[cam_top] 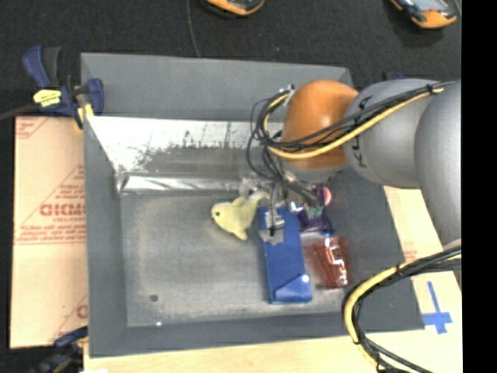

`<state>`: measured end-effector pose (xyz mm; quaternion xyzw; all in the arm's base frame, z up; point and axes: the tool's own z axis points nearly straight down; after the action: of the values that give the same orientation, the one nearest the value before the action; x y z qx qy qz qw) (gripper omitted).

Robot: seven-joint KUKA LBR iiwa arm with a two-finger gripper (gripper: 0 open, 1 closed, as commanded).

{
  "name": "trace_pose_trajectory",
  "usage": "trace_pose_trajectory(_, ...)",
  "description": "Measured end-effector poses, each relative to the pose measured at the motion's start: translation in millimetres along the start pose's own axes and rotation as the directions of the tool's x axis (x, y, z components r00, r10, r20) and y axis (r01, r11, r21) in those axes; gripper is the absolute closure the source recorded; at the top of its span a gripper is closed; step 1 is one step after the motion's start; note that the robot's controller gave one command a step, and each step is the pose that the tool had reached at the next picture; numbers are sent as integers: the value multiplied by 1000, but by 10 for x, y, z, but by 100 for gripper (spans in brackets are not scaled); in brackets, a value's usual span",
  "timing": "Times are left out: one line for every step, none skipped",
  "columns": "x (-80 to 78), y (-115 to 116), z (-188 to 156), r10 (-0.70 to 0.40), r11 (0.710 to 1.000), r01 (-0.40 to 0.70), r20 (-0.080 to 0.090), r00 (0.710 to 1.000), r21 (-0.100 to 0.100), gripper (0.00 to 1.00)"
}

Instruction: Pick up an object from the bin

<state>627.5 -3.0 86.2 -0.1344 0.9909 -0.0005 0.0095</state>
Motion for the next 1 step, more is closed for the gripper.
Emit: trace_pose_trajectory(-78,115,109,-24,1000,24,7,1000,3,0)
